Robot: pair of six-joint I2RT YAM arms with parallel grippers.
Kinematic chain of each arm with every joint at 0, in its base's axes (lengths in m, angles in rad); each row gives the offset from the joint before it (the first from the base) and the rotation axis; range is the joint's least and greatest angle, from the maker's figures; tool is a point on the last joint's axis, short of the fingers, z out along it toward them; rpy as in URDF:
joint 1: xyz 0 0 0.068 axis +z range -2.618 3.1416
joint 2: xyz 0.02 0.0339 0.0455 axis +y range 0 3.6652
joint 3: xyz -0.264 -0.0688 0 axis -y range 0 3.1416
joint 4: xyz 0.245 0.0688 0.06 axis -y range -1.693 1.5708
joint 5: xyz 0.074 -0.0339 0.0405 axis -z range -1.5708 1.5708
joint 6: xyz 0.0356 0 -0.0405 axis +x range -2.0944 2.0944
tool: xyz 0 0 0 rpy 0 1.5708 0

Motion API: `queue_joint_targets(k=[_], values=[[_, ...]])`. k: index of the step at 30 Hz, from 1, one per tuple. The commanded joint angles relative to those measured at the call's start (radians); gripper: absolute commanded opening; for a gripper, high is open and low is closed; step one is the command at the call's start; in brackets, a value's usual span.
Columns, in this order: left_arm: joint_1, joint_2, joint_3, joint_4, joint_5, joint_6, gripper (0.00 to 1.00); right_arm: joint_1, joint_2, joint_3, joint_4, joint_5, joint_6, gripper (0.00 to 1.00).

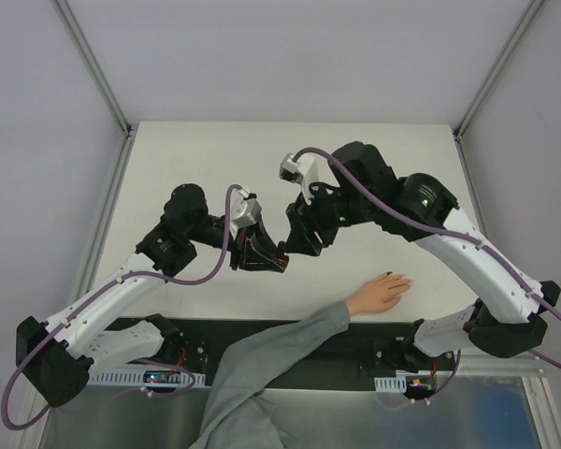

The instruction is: Paint the nails

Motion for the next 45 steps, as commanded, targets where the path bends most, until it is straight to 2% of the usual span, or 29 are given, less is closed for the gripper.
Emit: queue_joint_targets(k=[1, 8, 11, 14, 15, 16, 17, 19, 22, 23, 24, 25, 26, 27, 28, 29, 30, 31, 36, 37, 40, 41, 44, 45], values=[[0.005, 0.005, 0.036, 0.074, 0.106, -0.025, 0.00, -0.023, 0.046, 0.044, 0.025, -0.164, -0.065, 0.51], [0.005, 0.010, 0.036, 0.075, 0.100, -0.027, 0.00, -0.021, 0.080, 0.059, 0.036, -0.217, -0.069, 0.49], [0.006, 0.008, 0.035, 0.075, 0.094, -0.025, 0.00, -0.023, 0.086, 0.059, 0.039, -0.242, -0.067, 0.40], [0.006, -0.003, 0.032, 0.072, 0.057, -0.013, 0.00, -0.023, 0.082, 0.041, 0.039, -0.251, -0.056, 0.26], [0.006, -0.009, 0.026, 0.068, 0.043, -0.008, 0.00, -0.021, 0.080, 0.033, 0.037, -0.256, -0.052, 0.13], [0.006, -0.019, 0.024, 0.066, 0.031, -0.002, 0.00, -0.021, 0.078, 0.023, 0.040, -0.259, -0.044, 0.08], [0.006, -0.026, 0.026, 0.058, -0.016, 0.010, 0.00, -0.021, 0.078, -0.002, 0.046, -0.266, -0.039, 0.01], [0.012, -0.048, 0.015, 0.055, -0.073, 0.022, 0.00, -0.024, 0.072, -0.037, 0.057, -0.265, -0.017, 0.01], [0.020, -0.099, -0.011, 0.052, -0.248, 0.051, 0.00, -0.020, 0.059, -0.118, 0.107, -0.227, 0.038, 0.00], [0.020, -0.114, -0.032, 0.051, -0.379, 0.076, 0.00, -0.018, 0.055, -0.163, 0.118, -0.204, 0.060, 0.00], [0.020, -0.142, -0.040, 0.048, -0.444, 0.090, 0.00, -0.018, 0.060, -0.175, 0.127, -0.175, 0.095, 0.00], [0.020, -0.156, -0.045, 0.028, -0.508, 0.114, 0.00, -0.003, 0.077, -0.172, 0.108, -0.018, 0.188, 0.00], [0.020, -0.167, -0.057, 0.023, -0.652, 0.126, 0.00, 0.029, 0.103, -0.087, 0.047, 0.178, 0.283, 0.00], [0.020, -0.183, -0.065, 0.022, -0.702, 0.136, 0.00, 0.081, 0.147, 0.017, -0.065, 0.459, 0.418, 0.00], [0.020, -0.187, -0.068, 0.017, -0.745, 0.145, 0.00, 0.182, 0.252, 0.107, -0.277, 0.772, 0.556, 0.00], [0.020, -0.190, -0.068, 0.012, -0.771, 0.154, 0.00, 0.243, 0.276, 0.154, -0.285, 0.857, 0.661, 0.00], [0.020, -0.193, -0.068, 0.011, -0.783, 0.159, 0.00, 0.293, 0.295, 0.195, -0.282, 0.932, 0.698, 0.00], [0.020, -0.194, -0.069, 0.011, -0.777, 0.162, 0.00, 0.331, 0.296, 0.176, -0.185, 0.967, 0.708, 0.00], [0.019, -0.190, -0.079, 0.026, -0.702, 0.148, 0.00, 0.252, 0.243, 0.056, -0.003, 0.804, 0.659, 0.00], [0.019, -0.190, -0.077, 0.028, -0.687, 0.145, 0.00, 0.249, 0.221, 0.014, 0.049, 0.769, 0.645, 0.02], [0.019, -0.182, -0.068, 0.031, -0.627, 0.136, 0.00, 0.233, 0.143, -0.036, 0.112, 0.697, 0.555, 0.33], [0.019, -0.181, -0.065, 0.031, -0.613, 0.134, 0.00, 0.229, 0.114, -0.033, 0.108, 0.682, 0.525, 0.46], [0.019, -0.173, -0.054, 0.031, -0.518, 0.124, 0.00, 0.210, 0.071, -0.016, 0.071, 0.640, 0.409, 0.61], [0.019, -0.165, -0.050, 0.031, -0.489, 0.120, 0.00, 0.192, 0.042, -0.019, 0.068, 0.608, 0.372, 0.63]])
